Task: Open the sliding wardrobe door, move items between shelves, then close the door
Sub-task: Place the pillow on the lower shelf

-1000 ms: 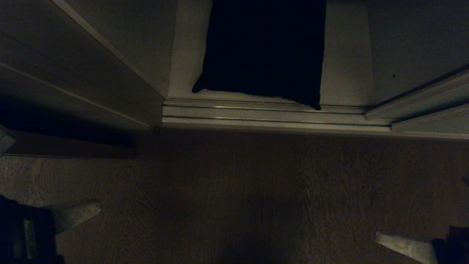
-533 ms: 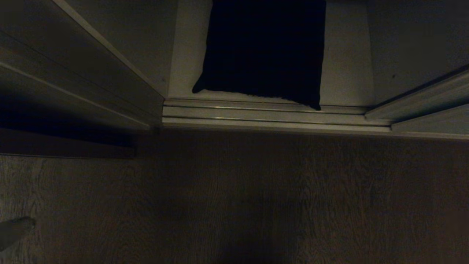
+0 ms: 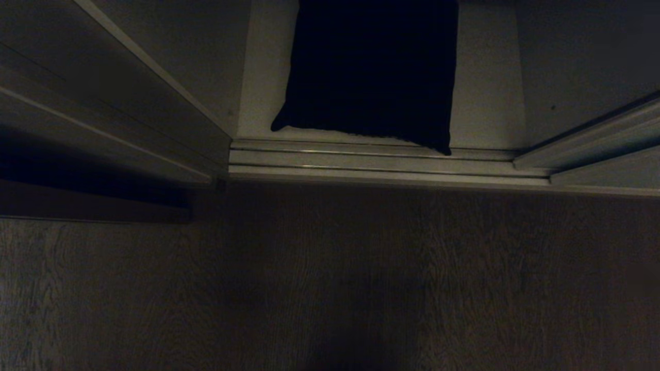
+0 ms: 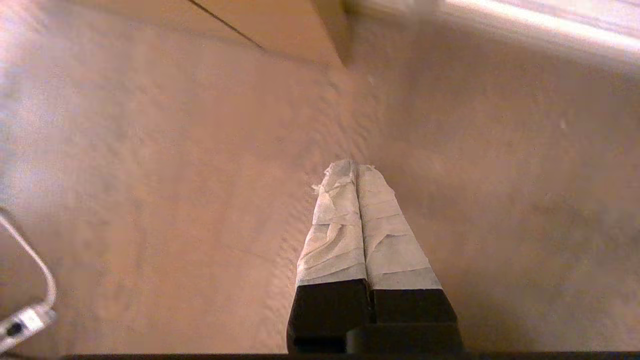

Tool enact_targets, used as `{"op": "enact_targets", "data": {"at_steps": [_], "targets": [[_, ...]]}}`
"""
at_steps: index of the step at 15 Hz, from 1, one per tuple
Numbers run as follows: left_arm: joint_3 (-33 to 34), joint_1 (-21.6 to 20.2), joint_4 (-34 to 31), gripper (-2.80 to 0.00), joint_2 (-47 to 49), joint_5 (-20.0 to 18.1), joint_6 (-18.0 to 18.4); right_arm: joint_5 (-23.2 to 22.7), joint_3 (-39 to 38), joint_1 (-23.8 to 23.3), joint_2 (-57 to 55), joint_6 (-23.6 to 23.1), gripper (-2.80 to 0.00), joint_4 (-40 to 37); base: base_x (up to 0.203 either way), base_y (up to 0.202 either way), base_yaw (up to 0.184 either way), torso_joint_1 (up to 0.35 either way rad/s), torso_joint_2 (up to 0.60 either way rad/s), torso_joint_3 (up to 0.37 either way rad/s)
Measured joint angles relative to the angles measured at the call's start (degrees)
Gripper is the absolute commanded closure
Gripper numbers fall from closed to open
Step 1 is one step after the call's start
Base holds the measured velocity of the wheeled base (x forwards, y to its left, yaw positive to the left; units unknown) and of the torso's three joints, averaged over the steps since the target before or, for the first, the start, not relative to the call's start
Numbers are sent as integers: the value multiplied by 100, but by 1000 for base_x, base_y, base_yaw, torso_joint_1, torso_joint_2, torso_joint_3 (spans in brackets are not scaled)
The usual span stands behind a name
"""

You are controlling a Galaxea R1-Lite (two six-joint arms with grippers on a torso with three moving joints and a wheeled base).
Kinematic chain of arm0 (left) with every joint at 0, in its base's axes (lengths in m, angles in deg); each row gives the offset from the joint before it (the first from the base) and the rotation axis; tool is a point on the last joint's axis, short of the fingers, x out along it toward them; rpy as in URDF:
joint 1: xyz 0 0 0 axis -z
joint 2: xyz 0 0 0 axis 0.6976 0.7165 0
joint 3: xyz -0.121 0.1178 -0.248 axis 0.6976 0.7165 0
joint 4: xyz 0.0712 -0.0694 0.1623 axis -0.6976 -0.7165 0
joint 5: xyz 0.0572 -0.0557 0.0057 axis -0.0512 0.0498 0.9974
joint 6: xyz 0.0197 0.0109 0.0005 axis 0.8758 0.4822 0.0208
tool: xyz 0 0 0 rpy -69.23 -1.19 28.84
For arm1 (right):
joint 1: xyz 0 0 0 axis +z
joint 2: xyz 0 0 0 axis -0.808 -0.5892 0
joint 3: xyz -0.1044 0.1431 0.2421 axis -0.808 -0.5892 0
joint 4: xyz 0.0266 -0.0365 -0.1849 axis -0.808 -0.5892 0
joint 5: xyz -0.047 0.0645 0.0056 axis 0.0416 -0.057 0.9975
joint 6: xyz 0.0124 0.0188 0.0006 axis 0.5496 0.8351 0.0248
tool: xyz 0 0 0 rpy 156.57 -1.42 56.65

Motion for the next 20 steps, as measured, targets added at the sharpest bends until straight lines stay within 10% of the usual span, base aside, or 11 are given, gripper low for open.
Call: {"op": "enact_targets", "data": {"at_steps": [5,8,12,16,20], "targets": [[606,-764,35,0,-1214,323,651,283,-74,-17,149,1,0,449,0,0,0,0,0,0],[943,-907,222,0,-1658,-584,1264,359,-79,-26,166,-15,0,496,0,0,0,0,0,0],[2269,-929,638,0,-2237,-2702,1631,456,-201,-34,168,-107,0,505,0,0,0,0,0,0],[3714,-929,2097,0,-2557,-2383,1774,456,-518,-37,168,-240,0,619,0,0,0,0,0,0],[3871,-929,2125,0,-2656,-2279,1756,449,-927,-37,168,-418,0,1172,0,0,0,0,0,0]]}}
